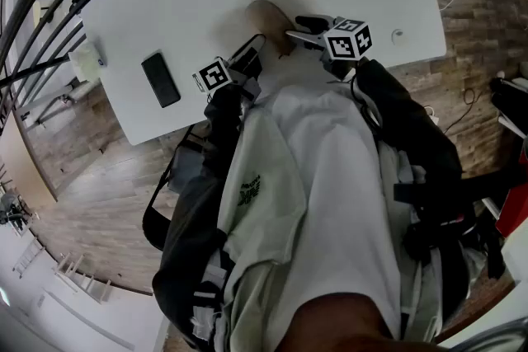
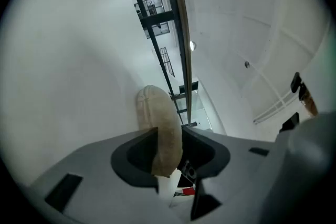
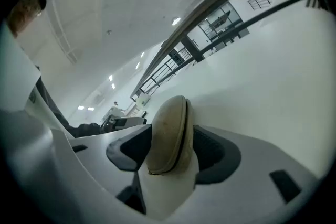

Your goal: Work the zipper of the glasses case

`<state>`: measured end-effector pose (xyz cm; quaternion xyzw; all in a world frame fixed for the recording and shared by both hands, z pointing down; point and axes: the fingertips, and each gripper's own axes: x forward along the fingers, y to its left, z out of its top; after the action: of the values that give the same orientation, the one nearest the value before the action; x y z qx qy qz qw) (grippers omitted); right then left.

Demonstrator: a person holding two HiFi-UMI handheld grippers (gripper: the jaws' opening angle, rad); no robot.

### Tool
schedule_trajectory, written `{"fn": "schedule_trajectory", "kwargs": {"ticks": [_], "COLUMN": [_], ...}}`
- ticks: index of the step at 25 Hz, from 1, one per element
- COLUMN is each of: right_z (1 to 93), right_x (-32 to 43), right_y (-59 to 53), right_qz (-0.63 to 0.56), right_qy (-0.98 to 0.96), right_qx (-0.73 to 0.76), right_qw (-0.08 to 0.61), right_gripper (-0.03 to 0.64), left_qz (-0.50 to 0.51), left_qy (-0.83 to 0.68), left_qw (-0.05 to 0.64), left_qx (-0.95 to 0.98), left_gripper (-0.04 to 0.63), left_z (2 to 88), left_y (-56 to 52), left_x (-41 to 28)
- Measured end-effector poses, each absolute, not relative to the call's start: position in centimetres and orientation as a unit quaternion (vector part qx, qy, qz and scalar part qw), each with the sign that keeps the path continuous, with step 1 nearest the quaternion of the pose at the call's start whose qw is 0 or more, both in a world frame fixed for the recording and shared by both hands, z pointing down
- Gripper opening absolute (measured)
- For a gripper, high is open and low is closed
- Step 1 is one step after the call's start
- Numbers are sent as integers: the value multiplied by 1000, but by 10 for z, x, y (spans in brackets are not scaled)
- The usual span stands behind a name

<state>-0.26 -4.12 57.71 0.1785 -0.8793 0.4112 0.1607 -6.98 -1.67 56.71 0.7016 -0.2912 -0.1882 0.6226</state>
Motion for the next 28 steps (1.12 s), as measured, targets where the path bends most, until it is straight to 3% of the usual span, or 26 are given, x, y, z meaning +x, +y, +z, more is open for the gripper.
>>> {"fn": "schedule_trajectory", "kwargs": {"ticks": [4, 18, 27, 28], "right_z": [581, 599, 563, 554], "right_x": [-13, -26, -3, -4], "right_y": [-39, -35, -39, -36], "right_qz": [441, 501, 548, 536], "right_qy": [-868, -824, -823, -832], "right_qx": [153, 161, 125, 115], "right_qw": [166, 209, 86, 83], "right_gripper": [258, 313, 310, 310], "left_qz": [-186, -201, -221, -219], "left_qy": [-274, -284, -280, -279], "left_qw": [617, 608, 591, 583], "left_qx": [713, 714, 724, 731], "left_gripper": [210, 212, 212, 241], "left_z": [567, 570, 555, 552], "left_y": [-22, -28, -19, -21], "left_x": [-64, -67, -68, -63]}}
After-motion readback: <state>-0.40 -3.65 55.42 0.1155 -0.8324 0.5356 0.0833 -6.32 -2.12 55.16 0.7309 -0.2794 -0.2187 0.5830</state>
